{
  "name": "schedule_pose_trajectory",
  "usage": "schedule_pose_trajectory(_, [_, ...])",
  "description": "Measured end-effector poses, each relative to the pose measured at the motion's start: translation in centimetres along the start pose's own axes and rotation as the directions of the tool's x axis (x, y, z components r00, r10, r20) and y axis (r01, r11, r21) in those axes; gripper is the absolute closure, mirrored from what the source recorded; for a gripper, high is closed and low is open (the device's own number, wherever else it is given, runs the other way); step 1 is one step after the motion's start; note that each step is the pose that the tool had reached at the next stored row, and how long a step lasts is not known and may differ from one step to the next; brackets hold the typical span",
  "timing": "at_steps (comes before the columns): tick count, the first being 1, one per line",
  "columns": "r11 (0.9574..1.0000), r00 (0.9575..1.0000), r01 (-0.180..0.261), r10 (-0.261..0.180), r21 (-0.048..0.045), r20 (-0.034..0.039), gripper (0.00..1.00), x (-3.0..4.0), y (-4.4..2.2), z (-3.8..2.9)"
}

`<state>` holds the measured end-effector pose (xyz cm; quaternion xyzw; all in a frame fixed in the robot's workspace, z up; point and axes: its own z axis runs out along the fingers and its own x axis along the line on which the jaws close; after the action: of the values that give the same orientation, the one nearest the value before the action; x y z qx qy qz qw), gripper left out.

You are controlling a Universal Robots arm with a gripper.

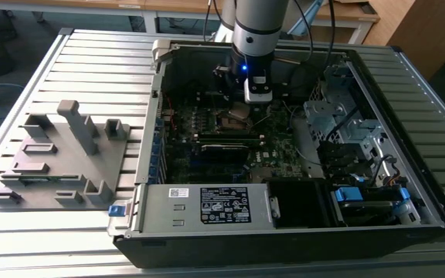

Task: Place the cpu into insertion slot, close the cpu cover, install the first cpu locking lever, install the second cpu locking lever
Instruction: 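Place the cpu into insertion slot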

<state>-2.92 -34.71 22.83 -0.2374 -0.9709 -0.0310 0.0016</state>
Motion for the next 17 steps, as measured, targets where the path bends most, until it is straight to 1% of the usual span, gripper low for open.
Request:
schedule_pose_trajectory(1, [1.0000, 1.0000, 0.000, 0.000, -0.0001, 0.0001, 0.46, 0.00, 0.00, 0.00])
schedule_pose_trajectory(2, [0.9988, 0.9988, -0.049, 0.049, -0.0012, 0.0031, 0.46, 0.00, 0.00, 0.01])
schedule_pose_trajectory(3, [0.9952, 0.9952, -0.098, 0.098, -0.0023, 0.0059, 0.46, 0.00, 0.00, 0.01])
schedule_pose_trajectory(8, [0.9951, 0.9951, -0.099, 0.099, -0.0023, 0.0059, 0.46, 0.00, 0.00, 0.01])
schedule_pose_trajectory(14, [0.9951, 0.9951, -0.099, 0.099, -0.0016, 0.0066, 0.46, 0.02, -0.02, 0.18])
schedule_pose_trajectory(15, [0.9948, 0.9948, -0.102, 0.102, -0.0016, 0.0068, 0.46, 0.02, -0.02, 0.22])
schedule_pose_trajectory(17, [0.9920, 0.9919, -0.126, 0.126, -0.0021, 0.0082, 0.46, 0.02, -0.03, 0.30])
